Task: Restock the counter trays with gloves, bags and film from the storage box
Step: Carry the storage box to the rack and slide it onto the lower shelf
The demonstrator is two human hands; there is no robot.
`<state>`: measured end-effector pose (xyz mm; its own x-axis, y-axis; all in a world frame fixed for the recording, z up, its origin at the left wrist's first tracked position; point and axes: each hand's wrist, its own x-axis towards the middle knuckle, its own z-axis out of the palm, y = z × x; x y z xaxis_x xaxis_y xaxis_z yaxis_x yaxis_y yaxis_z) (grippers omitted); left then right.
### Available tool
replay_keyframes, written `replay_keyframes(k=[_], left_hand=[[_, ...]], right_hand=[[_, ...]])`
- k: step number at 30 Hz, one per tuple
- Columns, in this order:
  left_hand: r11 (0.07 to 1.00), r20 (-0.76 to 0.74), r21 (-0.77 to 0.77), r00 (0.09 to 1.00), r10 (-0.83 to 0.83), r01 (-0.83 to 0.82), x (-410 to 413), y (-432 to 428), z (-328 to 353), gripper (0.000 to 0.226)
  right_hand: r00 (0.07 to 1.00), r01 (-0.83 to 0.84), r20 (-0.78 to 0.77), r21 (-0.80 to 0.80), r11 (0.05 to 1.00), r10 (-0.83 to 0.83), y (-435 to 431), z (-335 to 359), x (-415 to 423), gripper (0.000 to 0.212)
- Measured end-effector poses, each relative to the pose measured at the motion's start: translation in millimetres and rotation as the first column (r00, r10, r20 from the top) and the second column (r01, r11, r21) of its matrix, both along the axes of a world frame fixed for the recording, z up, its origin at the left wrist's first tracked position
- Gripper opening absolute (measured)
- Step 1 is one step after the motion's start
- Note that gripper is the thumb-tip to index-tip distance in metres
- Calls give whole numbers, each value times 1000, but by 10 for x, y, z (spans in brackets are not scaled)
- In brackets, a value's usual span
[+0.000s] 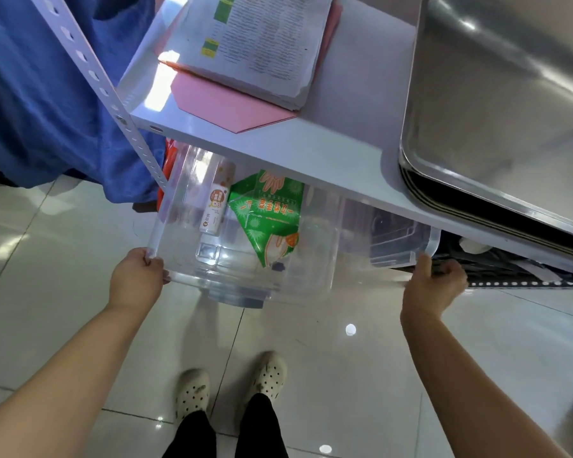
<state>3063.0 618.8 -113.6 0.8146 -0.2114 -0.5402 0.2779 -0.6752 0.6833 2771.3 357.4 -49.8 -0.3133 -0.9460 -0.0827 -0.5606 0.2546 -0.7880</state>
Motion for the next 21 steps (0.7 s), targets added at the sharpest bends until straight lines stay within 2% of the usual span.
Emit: replay_keyframes(k=[2, 4, 6, 11, 14, 17, 21], left_hand=[[1000, -6, 1, 1000, -25, 25, 26, 18, -18, 10], [999, -8, 0, 999, -35, 35, 42, 41, -46, 11], [1000, -27, -21, 999, -23, 23, 57, 57, -74, 10], [997, -81, -80, 997, 4, -10, 100, 88, -76, 8], [993, -80, -120, 997, -24, 14, 124, 88, -58, 15], [990, -63, -129, 996, -58, 49, 141, 97, -68, 37], [986, -64, -150, 994, -85, 74, 181, 136, -56, 43]], right_hand=[[995, -96, -22, 86, 992, 98, -119, -45, 31, 24], [993, -114, 40, 141, 983, 109, -166, -72, 94, 28], [989, -117, 108, 138, 984, 102, -157, -101, 150, 27], [980, -140, 164, 169, 976, 112, -22, -122, 323, 18], [971, -154, 208, 157, 976, 120, 85, -89, 454, 16], [963, -237, 158, 119, 964, 217, 298, -104, 631, 18], [948, -317, 56, 109, 942, 312, 713, -216, 799, 14]])
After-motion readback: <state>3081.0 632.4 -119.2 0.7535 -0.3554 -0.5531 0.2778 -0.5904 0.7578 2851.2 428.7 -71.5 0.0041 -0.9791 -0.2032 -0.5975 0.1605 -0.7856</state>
